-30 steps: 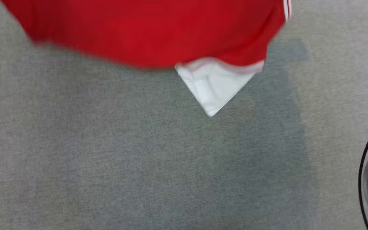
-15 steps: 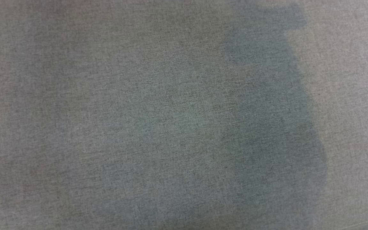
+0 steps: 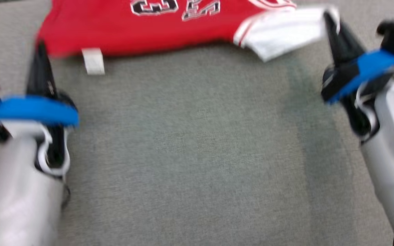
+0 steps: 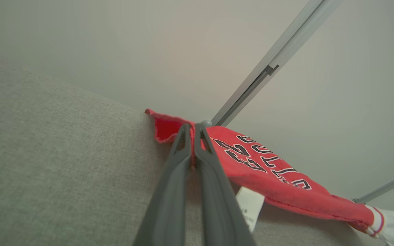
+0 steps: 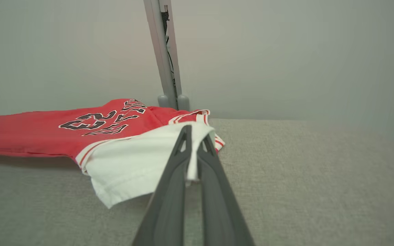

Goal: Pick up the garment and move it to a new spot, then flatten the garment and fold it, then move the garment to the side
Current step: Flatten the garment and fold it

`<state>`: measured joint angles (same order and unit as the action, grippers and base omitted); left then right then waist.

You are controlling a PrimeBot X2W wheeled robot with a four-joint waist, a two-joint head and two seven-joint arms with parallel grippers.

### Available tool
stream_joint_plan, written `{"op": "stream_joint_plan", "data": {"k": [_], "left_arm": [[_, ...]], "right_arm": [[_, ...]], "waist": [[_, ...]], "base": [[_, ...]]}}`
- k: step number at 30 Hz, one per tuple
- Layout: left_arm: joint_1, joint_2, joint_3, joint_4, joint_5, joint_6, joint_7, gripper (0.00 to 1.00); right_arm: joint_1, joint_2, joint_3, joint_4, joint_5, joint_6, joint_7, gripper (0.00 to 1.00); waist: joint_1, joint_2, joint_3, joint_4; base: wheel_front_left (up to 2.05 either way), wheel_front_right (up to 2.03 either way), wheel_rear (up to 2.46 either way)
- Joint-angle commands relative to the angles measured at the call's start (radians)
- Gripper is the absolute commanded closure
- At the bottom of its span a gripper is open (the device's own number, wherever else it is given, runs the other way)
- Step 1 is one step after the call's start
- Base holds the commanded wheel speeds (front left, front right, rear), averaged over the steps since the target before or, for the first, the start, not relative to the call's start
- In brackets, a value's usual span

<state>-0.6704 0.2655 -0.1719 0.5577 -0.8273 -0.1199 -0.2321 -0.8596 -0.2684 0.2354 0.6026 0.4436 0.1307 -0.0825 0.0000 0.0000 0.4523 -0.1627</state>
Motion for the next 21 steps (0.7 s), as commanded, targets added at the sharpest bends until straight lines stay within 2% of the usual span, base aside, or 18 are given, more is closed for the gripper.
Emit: {"op": "stream_joint_plan", "data": {"k": [1, 5, 10, 15, 18, 19, 20, 21], "left_arm": [[0.055, -0.006, -0.007, -0.004, 0.004, -0.002, -0.009, 1.0], [0.224, -0.02, -0.027, -0.037, 0.008, 0.009, -0.013, 1.0], [0.392, -0.03, -0.052, -0.114, 0.011, 0.053, 0.011, 1.0], [0.534, -0.014, -0.082, -0.235, 0.022, 0.128, 0.081, 1.0], [0.625, 0.007, -0.094, -0.314, 0.027, 0.183, 0.14, 1.0], [0.625, 0.007, -0.094, -0.314, 0.027, 0.183, 0.14, 1.0], [0.691, 0.021, -0.105, -0.38, 0.022, 0.217, 0.185, 1.0], [0.723, 0.024, -0.108, -0.413, 0.015, 0.232, 0.204, 1.0]], "right_arm": [[0.062, -0.014, -0.016, -0.028, 0.006, 0.0, 0.022, 1.0], [0.249, 0.004, -0.073, -0.123, -0.006, 0.0, 0.125, 1.0], [0.506, 0.078, -0.228, -0.303, -0.069, 0.0, 0.283, 1.0], [0.745, 0.183, -0.358, -0.544, -0.141, 0.0, 0.466, 1.0], [0.855, 0.211, -0.394, -0.666, -0.153, 0.0, 0.562, 1.0], [0.855, 0.211, -0.394, -0.666, -0.153, 0.0, 0.562, 1.0], [0.91, 0.216, -0.415, -0.732, -0.159, 0.0, 0.62, 1.0], [0.934, 0.217, -0.421, -0.755, -0.151, 0.0, 0.644, 1.0]], "waist": [[0.0, 0.0, -0.036, -0.002], [0.0, 0.0, -0.116, 0.015], [0.0, 0.0, -0.203, 0.044], [0.0, 0.0, -0.256, 0.063], [0.0, 0.0, -0.271, 0.063], [0.0, 0.0, -0.271, 0.063], [0.0, 0.0, -0.275, 0.062], [0.0, 0.0, -0.276, 0.062]], "base": [[0.0, 0.0, 0.0], [0.0, 0.0, 0.0], [0.0, 0.0, 0.0], [0.0, 0.0, 0.0], [0.0, 0.0, 0.0], [0.0, 0.0, 0.0], [0.0, 0.0, 0.0], [0.0, 0.0, 0.0]]}}
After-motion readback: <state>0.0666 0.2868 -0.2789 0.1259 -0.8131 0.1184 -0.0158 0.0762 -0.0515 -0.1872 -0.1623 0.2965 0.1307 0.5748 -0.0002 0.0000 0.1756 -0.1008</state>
